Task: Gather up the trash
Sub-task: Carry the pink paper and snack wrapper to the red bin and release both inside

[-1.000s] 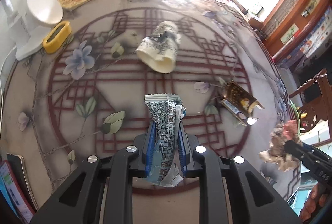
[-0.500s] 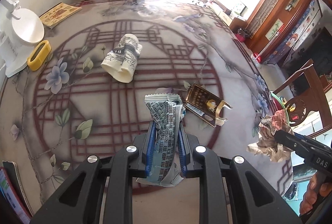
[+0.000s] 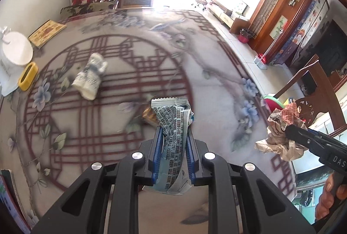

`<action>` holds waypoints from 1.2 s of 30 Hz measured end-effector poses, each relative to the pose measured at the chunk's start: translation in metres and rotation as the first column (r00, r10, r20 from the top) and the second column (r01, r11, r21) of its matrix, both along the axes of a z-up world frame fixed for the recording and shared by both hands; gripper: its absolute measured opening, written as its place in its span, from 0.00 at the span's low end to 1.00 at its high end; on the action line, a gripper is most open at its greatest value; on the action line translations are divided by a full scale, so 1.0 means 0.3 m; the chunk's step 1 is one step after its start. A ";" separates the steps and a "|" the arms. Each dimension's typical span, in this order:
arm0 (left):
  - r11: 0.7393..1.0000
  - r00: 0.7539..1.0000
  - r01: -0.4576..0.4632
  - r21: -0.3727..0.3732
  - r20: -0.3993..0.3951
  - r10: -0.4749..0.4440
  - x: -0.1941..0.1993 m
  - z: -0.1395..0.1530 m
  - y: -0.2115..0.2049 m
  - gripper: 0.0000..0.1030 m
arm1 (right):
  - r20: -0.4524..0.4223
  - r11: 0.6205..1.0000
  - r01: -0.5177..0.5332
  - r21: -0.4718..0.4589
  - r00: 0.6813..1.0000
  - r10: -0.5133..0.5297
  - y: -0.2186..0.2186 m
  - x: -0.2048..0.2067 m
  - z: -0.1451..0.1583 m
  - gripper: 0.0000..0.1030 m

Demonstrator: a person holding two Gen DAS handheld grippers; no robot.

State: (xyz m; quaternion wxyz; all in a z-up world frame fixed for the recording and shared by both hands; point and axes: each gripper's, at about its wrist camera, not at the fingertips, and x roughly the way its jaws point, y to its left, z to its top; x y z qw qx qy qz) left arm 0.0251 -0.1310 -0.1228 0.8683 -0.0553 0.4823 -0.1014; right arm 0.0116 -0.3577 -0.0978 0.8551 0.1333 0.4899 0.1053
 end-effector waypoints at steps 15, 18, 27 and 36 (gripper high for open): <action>0.995 0.994 0.104 -0.005 0.025 -0.103 0.094 0.053 -0.467 0.17 | 0.038 0.998 0.064 -0.011 0.997 -0.063 -0.411 0.094 -0.001 0.37; 0.988 0.987 0.157 0.006 0.019 -0.157 0.095 0.052 -0.568 0.17 | 0.019 0.991 0.136 -0.009 0.991 -0.136 -0.547 0.092 -0.036 0.37; 0.942 0.942 0.336 0.004 0.004 -0.336 0.111 0.044 -0.871 0.17 | -0.019 0.944 0.326 -0.056 0.945 -0.327 -0.870 0.127 -0.136 0.67; 0.843 0.845 0.535 -0.055 0.013 -0.535 0.167 0.007 -1.203 0.28 | 0.020 0.833 0.552 -0.036 0.834 -0.551 -1.063 -0.036 -0.146 0.81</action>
